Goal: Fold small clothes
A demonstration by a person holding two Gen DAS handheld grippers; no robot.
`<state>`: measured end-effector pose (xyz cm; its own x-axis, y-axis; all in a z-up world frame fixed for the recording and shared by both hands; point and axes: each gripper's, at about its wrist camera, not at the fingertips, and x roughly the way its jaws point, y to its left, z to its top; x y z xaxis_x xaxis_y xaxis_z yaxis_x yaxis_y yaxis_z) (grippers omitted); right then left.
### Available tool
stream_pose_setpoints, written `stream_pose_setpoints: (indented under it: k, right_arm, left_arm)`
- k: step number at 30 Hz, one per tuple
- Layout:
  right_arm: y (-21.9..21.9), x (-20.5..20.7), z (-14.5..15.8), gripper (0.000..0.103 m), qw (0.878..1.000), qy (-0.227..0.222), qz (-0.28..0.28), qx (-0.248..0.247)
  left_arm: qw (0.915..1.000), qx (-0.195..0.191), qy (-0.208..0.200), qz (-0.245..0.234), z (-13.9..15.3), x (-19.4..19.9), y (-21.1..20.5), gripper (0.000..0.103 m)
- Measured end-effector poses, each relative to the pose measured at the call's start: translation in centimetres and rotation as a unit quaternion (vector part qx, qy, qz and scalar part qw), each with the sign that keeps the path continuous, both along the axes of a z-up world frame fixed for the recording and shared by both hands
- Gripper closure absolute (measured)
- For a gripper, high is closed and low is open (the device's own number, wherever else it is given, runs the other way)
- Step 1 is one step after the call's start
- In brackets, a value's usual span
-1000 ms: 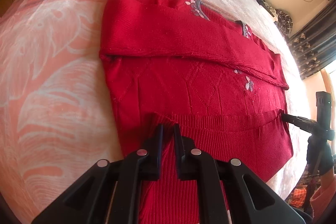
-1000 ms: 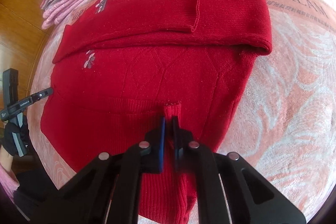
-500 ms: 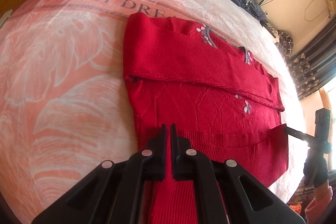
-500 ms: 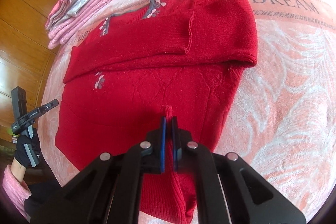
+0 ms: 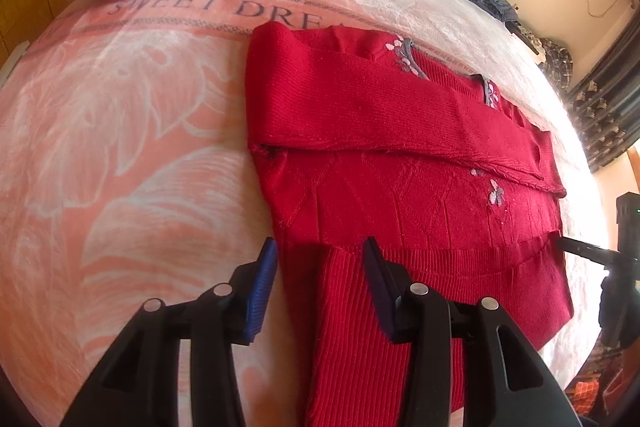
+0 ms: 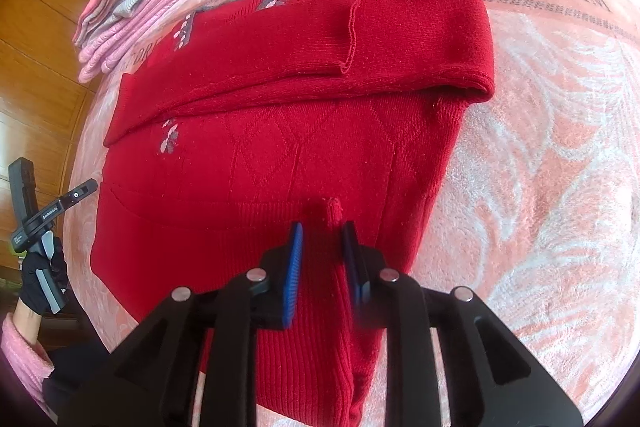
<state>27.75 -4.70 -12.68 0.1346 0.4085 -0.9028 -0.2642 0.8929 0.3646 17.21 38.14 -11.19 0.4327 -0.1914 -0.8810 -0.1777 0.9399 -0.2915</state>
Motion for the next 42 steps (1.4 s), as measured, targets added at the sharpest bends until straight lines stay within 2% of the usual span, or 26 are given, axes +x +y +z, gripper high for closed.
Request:
stream_pose_setpoints:
  k: [4, 10, 12, 14, 16, 19, 23, 27, 28, 29, 30, 32, 33, 38, 42]
  right_arm:
    - [0.0, 0.0, -0.3, 0.082, 1.000, 0.003, 0.000, -0.005]
    - [-0.2, 0.3, -0.9, 0.082, 1.000, 0.008, -0.003, -0.008]
    - [-0.1, 0.3, -1.0, 0.081, 1.000, 0.008, -0.003, -0.009]
    - [0.1, 0.3, -1.1, 0.080, 1.000, 0.008, -0.003, -0.010]
    - [0.2, 0.4, -1.1, 0.079, 1.000, 0.007, -0.002, -0.013]
    - [0.3, 0.4, -1.0, 0.077, 1.000, 0.006, -0.002, -0.014]
    - [0.5, 0.3, -1.0, 0.069, 1.000, 0.005, 0.002, -0.010]
    - [1.0, 0.2, -1.0, 0.064, 1.000, 0.000, 0.010, -0.016]
    - [1.2, 0.1, -1.0, 0.065, 1.000, -0.003, 0.013, -0.020]
    - [1.3, 0.0, -0.9, 0.070, 0.999, -0.007, 0.018, -0.026]
    - [1.4, -0.1, -0.9, 0.082, 0.999, -0.011, 0.023, -0.028]
    - [1.4, -0.1, -0.8, 0.094, 0.999, -0.012, 0.025, -0.023]
    - [1.2, -0.1, -0.7, 0.099, 1.000, -0.010, 0.023, -0.016]
    - [-0.1, 0.0, 0.8, 0.100, 0.999, -0.021, 0.019, 0.014]
    - [-1.7, -0.1, 2.9, 0.100, 0.998, -0.041, 0.008, 0.053]
  left_arm:
    - [0.9996, 0.012, 0.015, -0.022, -1.0, 0.6, -0.9, 0.058]
    - [0.9975, 0.044, 0.008, -0.054, -1.1, 0.8, -2.3, 0.060]
    - [0.9962, 0.052, 0.001, -0.069, -1.0, 0.8, -2.9, 0.072]
    - [0.9932, 0.074, 0.000, -0.090, -0.9, 0.7, -3.7, 0.075]
    - [0.9908, 0.080, -0.003, -0.109, -0.8, 0.6, -4.2, 0.086]
    - [0.9905, 0.076, -0.003, -0.114, -0.9, 0.5, -4.2, 0.087]
    - [0.9935, 0.056, 0.008, -0.098, -1.4, 0.7, -3.2, 0.084]
    - [0.9926, 0.063, 0.007, -0.103, -1.6, 0.5, -3.6, 0.083]
    - [0.9929, 0.061, 0.006, -0.102, -1.6, 0.5, -3.6, 0.083]
    - [0.9935, 0.056, 0.004, -0.099, -1.6, 0.6, -3.6, 0.084]
    - [0.9943, 0.048, 0.002, -0.095, -1.5, 0.5, -3.5, 0.090]
    - [0.9951, 0.029, -0.006, -0.094, -1.2, 0.5, -3.3, 0.098]
    - [0.9950, 0.025, -0.008, -0.096, -0.9, 0.5, -3.3, 0.099]
    - [0.9950, 0.004, -0.029, -0.096, 0.4, 0.5, -3.1, 0.099]
    - [0.9954, -0.031, -0.056, -0.071, 1.6, 0.4, -1.9, 0.099]
